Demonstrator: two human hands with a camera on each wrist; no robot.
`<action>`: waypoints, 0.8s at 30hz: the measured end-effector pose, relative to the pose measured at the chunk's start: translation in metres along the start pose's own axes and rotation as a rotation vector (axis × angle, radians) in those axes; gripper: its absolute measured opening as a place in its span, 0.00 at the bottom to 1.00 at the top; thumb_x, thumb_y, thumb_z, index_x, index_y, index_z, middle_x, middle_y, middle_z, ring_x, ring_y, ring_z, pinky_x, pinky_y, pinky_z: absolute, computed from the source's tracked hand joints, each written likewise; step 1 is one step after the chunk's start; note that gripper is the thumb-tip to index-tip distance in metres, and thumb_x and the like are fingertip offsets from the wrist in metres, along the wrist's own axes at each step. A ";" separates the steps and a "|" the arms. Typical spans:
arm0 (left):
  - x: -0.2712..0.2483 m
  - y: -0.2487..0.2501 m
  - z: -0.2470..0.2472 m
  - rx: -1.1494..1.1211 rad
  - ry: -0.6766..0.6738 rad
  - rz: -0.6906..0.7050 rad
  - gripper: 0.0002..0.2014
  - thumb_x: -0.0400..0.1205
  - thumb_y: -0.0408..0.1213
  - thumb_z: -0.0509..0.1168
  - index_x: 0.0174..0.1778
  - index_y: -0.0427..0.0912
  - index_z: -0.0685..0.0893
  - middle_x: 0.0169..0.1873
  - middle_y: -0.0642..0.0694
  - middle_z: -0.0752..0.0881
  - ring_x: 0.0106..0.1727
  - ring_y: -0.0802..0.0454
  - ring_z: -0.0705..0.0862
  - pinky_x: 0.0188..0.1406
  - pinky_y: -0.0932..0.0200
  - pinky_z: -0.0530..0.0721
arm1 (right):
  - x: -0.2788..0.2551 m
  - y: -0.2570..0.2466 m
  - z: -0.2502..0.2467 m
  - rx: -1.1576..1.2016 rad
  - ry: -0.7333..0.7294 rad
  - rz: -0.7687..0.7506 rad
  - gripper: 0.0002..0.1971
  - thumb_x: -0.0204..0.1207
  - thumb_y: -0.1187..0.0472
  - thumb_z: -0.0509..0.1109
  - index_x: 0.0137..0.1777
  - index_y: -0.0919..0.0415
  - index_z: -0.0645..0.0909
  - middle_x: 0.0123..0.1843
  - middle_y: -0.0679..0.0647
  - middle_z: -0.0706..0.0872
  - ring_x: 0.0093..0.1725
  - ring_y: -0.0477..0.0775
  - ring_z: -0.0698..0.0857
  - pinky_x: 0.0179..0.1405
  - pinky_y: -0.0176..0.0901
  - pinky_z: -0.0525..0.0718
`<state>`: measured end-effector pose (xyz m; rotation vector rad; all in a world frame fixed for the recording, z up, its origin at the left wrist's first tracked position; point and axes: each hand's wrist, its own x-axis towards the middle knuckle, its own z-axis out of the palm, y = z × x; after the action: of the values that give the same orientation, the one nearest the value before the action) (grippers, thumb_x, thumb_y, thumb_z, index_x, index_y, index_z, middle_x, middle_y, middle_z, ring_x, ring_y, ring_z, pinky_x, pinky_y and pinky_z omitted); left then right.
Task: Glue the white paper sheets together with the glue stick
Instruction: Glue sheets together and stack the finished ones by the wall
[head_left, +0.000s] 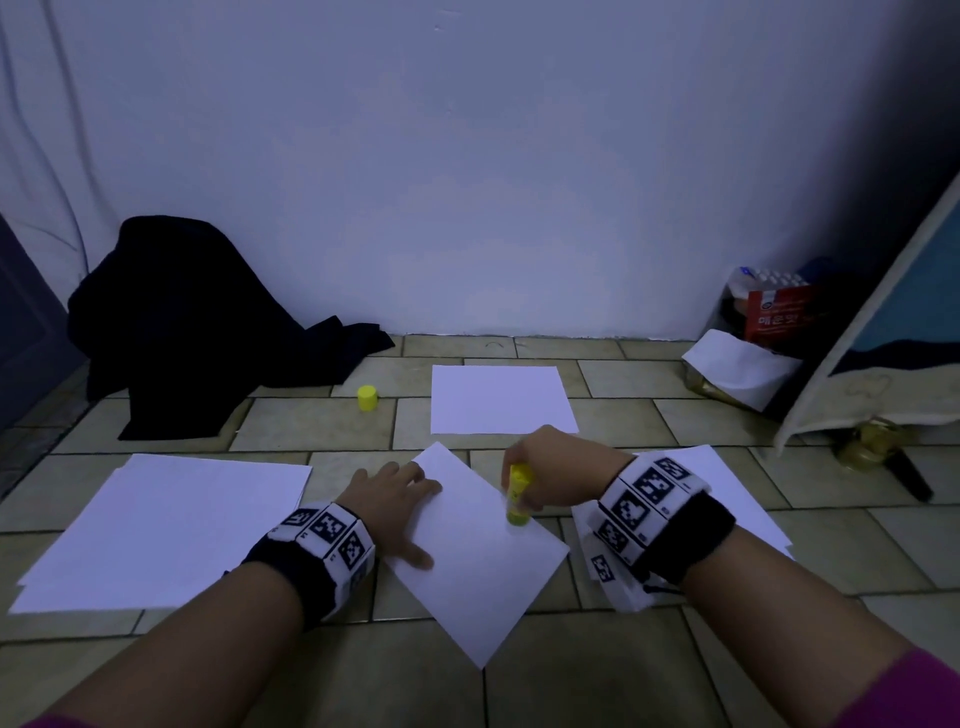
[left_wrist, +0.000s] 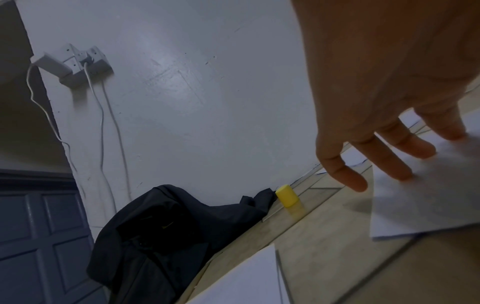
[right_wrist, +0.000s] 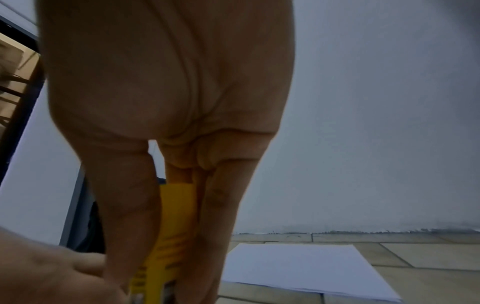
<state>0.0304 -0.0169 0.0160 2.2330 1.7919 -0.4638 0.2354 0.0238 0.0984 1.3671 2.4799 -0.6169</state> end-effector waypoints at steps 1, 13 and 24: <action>0.000 -0.001 0.001 -0.006 0.003 -0.001 0.46 0.73 0.65 0.69 0.83 0.56 0.55 0.81 0.49 0.55 0.80 0.47 0.56 0.76 0.42 0.60 | -0.004 0.002 -0.001 -0.018 -0.014 0.007 0.13 0.70 0.66 0.75 0.55 0.60 0.84 0.52 0.57 0.85 0.47 0.53 0.82 0.34 0.36 0.78; -0.008 -0.018 0.000 -0.097 -0.013 0.035 0.30 0.84 0.59 0.59 0.82 0.60 0.61 0.82 0.53 0.59 0.80 0.51 0.60 0.75 0.53 0.62 | -0.024 0.031 -0.038 0.285 0.163 0.094 0.10 0.68 0.65 0.78 0.48 0.59 0.85 0.44 0.54 0.89 0.39 0.51 0.91 0.44 0.42 0.89; -0.021 -0.018 0.020 -0.095 0.101 -0.036 0.34 0.82 0.59 0.60 0.82 0.52 0.57 0.83 0.50 0.53 0.84 0.50 0.50 0.79 0.45 0.56 | 0.030 0.025 -0.004 1.891 0.174 0.047 0.07 0.81 0.67 0.62 0.45 0.70 0.77 0.42 0.67 0.87 0.37 0.58 0.91 0.39 0.41 0.90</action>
<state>0.0070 -0.0398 0.0059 2.1991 1.8654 -0.2710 0.2408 0.0601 0.0837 1.6896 1.3511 -3.2380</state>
